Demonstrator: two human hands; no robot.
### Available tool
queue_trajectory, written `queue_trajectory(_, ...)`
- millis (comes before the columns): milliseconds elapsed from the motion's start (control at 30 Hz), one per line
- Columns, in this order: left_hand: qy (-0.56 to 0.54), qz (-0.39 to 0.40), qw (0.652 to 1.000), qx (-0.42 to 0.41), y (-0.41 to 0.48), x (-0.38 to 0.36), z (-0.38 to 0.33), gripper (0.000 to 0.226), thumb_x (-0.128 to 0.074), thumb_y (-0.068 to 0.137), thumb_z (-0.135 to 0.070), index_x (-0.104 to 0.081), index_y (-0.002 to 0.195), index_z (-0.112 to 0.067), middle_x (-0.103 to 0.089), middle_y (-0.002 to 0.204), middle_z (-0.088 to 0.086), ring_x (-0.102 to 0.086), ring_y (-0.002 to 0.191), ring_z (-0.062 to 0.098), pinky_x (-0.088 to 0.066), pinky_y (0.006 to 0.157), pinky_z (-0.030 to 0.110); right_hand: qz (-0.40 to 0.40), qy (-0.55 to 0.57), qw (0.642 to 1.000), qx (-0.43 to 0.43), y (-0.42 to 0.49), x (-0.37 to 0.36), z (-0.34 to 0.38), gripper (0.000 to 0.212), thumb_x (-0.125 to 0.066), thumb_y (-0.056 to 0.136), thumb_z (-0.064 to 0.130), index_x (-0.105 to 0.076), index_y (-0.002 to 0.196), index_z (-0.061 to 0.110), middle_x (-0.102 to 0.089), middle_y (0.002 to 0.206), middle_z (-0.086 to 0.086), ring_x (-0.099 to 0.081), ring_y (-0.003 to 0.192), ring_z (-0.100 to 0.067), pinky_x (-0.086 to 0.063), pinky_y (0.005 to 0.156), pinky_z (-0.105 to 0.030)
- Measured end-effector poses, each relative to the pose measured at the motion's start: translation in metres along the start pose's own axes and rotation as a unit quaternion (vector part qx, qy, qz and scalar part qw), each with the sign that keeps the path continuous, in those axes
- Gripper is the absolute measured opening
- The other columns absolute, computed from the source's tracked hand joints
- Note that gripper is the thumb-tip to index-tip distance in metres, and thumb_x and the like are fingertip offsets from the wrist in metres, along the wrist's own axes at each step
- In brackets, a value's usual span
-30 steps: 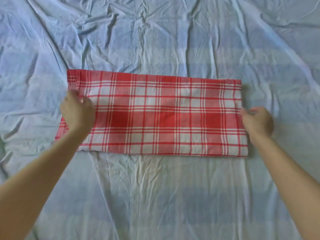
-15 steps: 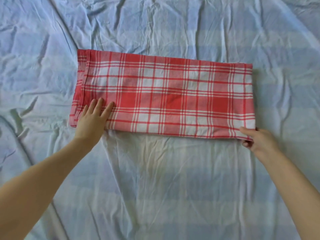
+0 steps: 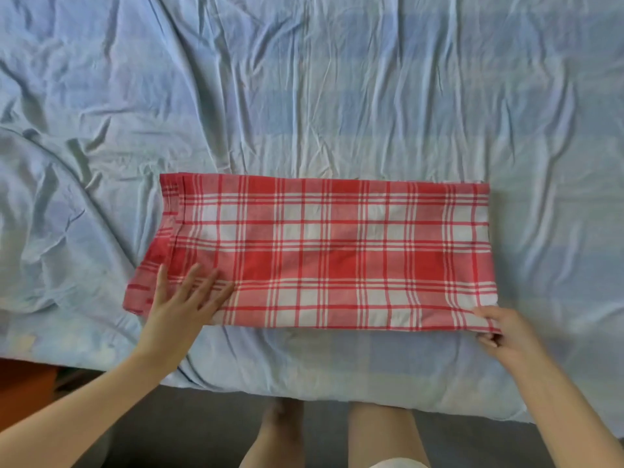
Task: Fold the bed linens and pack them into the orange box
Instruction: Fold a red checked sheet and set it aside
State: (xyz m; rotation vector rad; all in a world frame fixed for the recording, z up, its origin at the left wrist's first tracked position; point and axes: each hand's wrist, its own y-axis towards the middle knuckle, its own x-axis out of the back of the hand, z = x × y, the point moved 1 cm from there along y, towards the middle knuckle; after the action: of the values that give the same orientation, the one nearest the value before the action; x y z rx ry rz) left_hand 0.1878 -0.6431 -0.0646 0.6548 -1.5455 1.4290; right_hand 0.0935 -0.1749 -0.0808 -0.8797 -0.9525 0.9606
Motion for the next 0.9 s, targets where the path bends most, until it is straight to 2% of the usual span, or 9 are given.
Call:
queue_trajectory(133, -0.036, 0.052, 0.997, 0.036, -0.027, -0.033, 0.009, 0.102, -0.087, 0.038, 0.005, -0.053, 0.129, -0.024, -0.057, 0.127, 0.023, -0.052, 0.115, 0.050, 0.003, 0.112, 0.054, -0.002, -0.024, 0.991, 0.133, -0.040, -0.028, 0.000, 0.030, -0.053, 0.073, -0.011, -0.064, 0.087, 0.013, -0.065, 0.061, 0.008, -0.059, 0.052, -0.005, -0.045, 0.043, -0.014)
queue_trajectory(267, -0.129, -0.016, 0.990, 0.059, -0.012, -0.017, 0.006, 0.080, -0.075, 0.034, 0.016, -0.072, 0.107, -0.016, -0.066, 0.113, 0.015, -0.061, 0.104, 0.042, -0.043, 0.092, 0.055, 0.045, -0.130, 0.947, 0.290, -0.095, -0.090, 0.013, 0.047, -0.053, 0.073, -0.014, -0.067, 0.101, 0.021, -0.072, 0.085, 0.008, -0.066, 0.079, -0.009, -0.053, 0.066, -0.022)
queue_trajectory(333, -0.296, -0.077, 0.942, 0.135, 0.009, 0.008, -0.004, 0.062, -0.067, 0.056, 0.018, -0.070, 0.108, -0.014, -0.066, 0.109, 0.006, -0.060, 0.100, 0.033, -0.049, 0.084, 0.043, 0.102, -0.172, 0.916, 0.346, -0.119, -0.133, 0.004, 0.060, -0.056, 0.073, -0.006, -0.060, 0.122, 0.028, -0.070, 0.102, 0.014, -0.065, 0.092, -0.004, -0.052, 0.078, -0.024)
queue_trajectory(400, -0.511, -0.074, 0.819, 0.250, 0.037, 0.030, -0.015, 0.042, -0.055, 0.078, 0.010, -0.066, 0.110, -0.016, -0.065, 0.105, -0.002, -0.060, 0.096, 0.023, -0.048, 0.084, 0.033, 0.126, -0.249, 0.873, 0.400, -0.126, -0.172, -0.014, 0.076, -0.059, 0.074, 0.004, -0.040, 0.142, 0.033, -0.060, 0.112, 0.021, -0.057, 0.100, 0.001, -0.045, 0.085, -0.019)
queue_trajectory(467, -0.633, -0.063, 0.706, 0.312, 0.064, 0.041, -0.025, 0.030, -0.048, 0.088, -0.001, -0.062, 0.109, -0.018, -0.067, 0.100, -0.001, -0.064, 0.089, 0.023, -0.053, 0.080, 0.037, 0.122, -0.390, 0.809, 0.422, -0.122, -0.211, -0.039, 0.085, -0.058, 0.079, 0.008, -0.018, 0.150, 0.030, -0.057, 0.099, 0.016, -0.059, 0.089, -0.009, -0.040, 0.073, -0.020)
queue_trajectory(533, -0.621, -0.086, 0.707, 0.329, 0.089, 0.045, -0.034, 0.024, -0.047, 0.092, -0.010, -0.061, 0.111, -0.016, -0.067, 0.097, 0.001, -0.063, 0.080, 0.020, -0.052, 0.072, 0.033, 0.089, -0.512, 0.747, 0.414, -0.112, -0.238, -0.066, 0.089, -0.059, 0.079, 0.008, -0.010, 0.152, 0.022, -0.063, 0.091, 0.007, -0.064, 0.080, -0.019, -0.034, 0.061, -0.025)
queue_trajectory(700, -0.637, -0.087, 0.676, 0.361, 0.123, 0.043, -0.063, 0.024, -0.051, 0.093, -0.026, -0.060, 0.111, -0.012, -0.065, 0.098, 0.000, -0.063, 0.092, 0.021, -0.051, 0.080, 0.035, 0.035, -0.544, 0.679, 0.491, -0.086, -0.245, -0.100, 0.091, -0.074, 0.035, -0.004, -0.060, 0.125, 0.006, -0.046, 0.038, 0.009, -0.042, 0.029, -0.008, -0.003, 0.037, -0.014)
queue_trajectory(800, -0.677, -0.066, 0.658, 0.323, 0.135, 0.051, -0.075, 0.037, -0.057, 0.090, -0.040, -0.056, 0.116, -0.014, -0.059, 0.100, -0.007, -0.058, 0.092, 0.011, -0.046, 0.076, 0.024, 0.068, -0.556, 0.668, 0.489, -0.092, -0.229, -0.103, 0.098, -0.074, 0.039, -0.002, -0.050, 0.132, 0.011, -0.029, 0.039, 0.013, -0.029, 0.031, -0.003, -0.014, 0.034, -0.013)
queue_trajectory(900, -0.703, -0.075, 0.650, 0.280, 0.148, 0.058, -0.077, 0.041, -0.070, 0.081, -0.037, -0.055, 0.112, -0.015, -0.062, 0.099, -0.010, -0.059, 0.088, 0.007, -0.050, 0.078, 0.024, 0.108, -0.587, 0.651, 0.469, -0.085, -0.212, -0.109, 0.101, -0.079, 0.045, 0.009, -0.039, 0.137, 0.012, -0.041, 0.042, 0.015, -0.033, 0.034, -0.001, -0.023, 0.037, -0.008)
